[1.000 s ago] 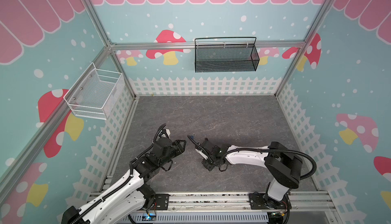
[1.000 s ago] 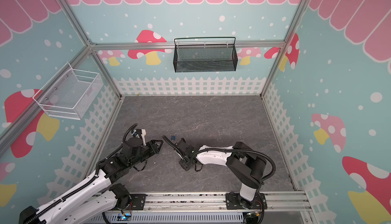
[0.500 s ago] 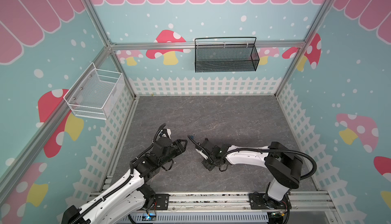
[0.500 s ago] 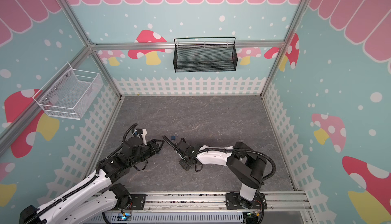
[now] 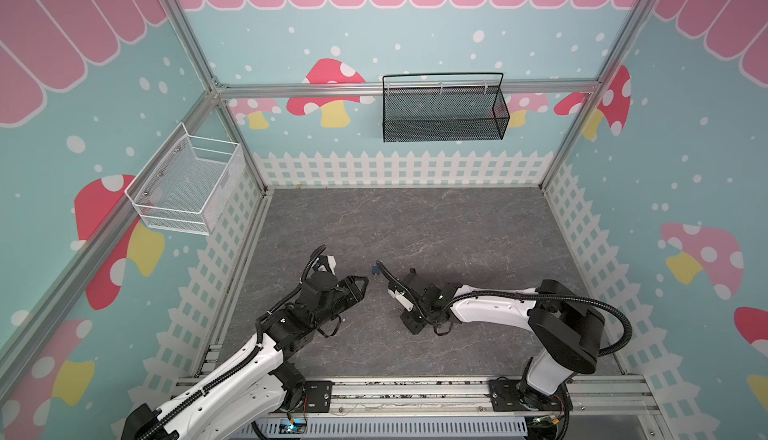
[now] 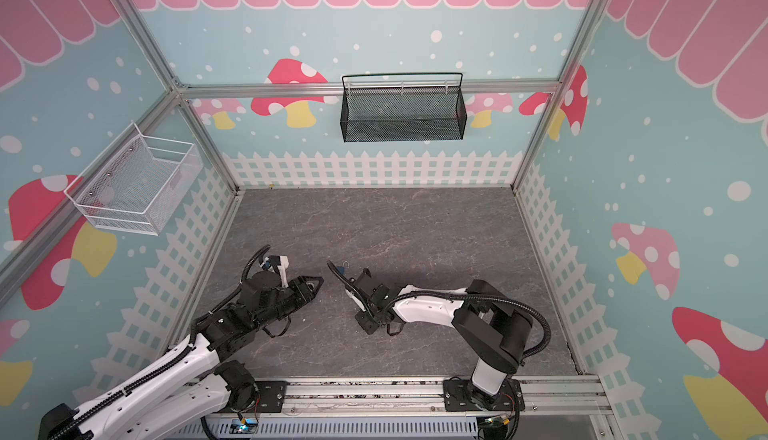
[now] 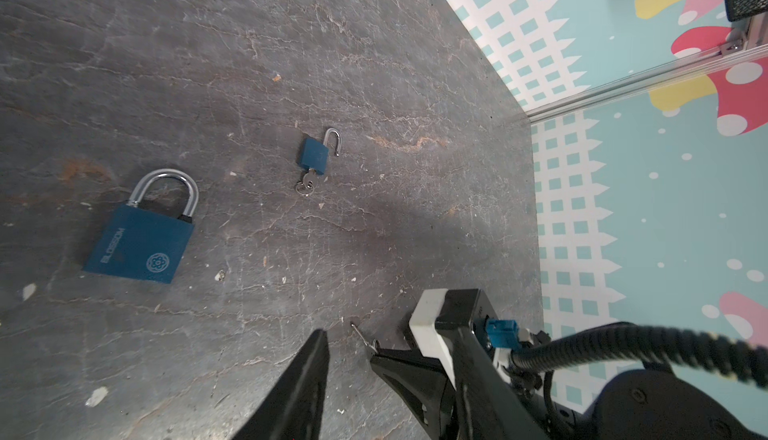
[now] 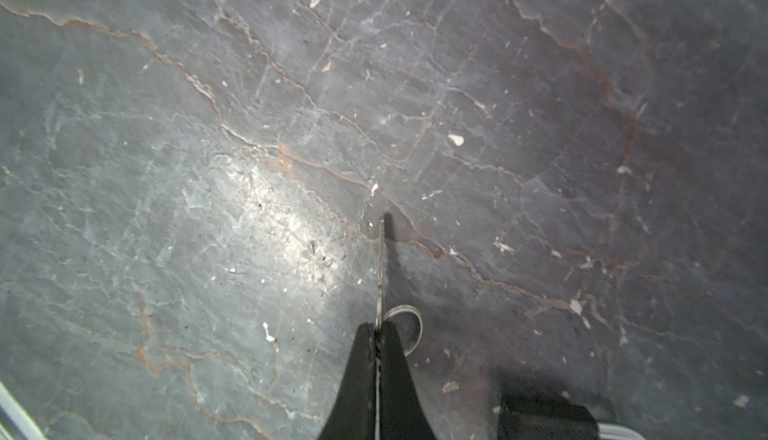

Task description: Unlock with the key

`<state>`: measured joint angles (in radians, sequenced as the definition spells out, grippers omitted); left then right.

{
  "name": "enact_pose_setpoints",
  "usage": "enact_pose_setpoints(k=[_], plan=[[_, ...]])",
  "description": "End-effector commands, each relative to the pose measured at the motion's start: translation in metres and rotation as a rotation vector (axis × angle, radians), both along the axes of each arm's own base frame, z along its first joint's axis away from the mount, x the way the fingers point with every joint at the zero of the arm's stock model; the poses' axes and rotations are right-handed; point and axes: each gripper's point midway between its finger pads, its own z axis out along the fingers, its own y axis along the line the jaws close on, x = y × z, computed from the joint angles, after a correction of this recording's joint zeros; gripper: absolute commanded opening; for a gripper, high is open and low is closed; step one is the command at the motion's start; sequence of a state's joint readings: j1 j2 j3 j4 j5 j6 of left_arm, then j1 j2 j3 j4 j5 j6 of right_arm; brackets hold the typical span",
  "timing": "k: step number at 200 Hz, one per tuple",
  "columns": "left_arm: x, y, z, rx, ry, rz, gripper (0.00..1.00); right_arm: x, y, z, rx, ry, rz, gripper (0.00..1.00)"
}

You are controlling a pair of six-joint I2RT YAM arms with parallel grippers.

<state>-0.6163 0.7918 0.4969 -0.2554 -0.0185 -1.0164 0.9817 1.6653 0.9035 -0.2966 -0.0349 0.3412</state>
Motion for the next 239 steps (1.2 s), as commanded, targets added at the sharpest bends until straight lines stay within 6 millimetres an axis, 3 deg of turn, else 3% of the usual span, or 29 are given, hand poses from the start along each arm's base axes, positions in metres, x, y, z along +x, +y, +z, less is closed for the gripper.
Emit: enact_pose_setpoints(k=[1,67,115,177,213,239], plan=[[0.001,-0.002,0.004,-0.052,-0.012,0.009,0.48,-0.004,0.004,0.01,0.079,0.039,-0.001,0.0],[0.007,-0.015,0.021,-0.151,-0.069,-0.016,0.48,-0.003,0.009,0.039,0.263,0.085,-0.022,0.0],[0.016,-0.031,0.038,-0.192,-0.148,-0.077,0.49,0.005,0.01,0.091,0.511,0.122,-0.033,0.0],[0.023,-0.069,0.071,-0.257,-0.273,-0.254,0.49,0.011,0.001,0.154,0.757,0.134,-0.003,0.0],[0.021,-0.096,0.091,-0.274,-0.352,-0.369,0.47,0.013,0.0,0.175,0.835,0.143,0.005,0.0],[0.025,-0.106,0.089,-0.262,-0.352,-0.383,0.46,0.015,0.0,0.189,0.868,0.136,0.006,0.0]])
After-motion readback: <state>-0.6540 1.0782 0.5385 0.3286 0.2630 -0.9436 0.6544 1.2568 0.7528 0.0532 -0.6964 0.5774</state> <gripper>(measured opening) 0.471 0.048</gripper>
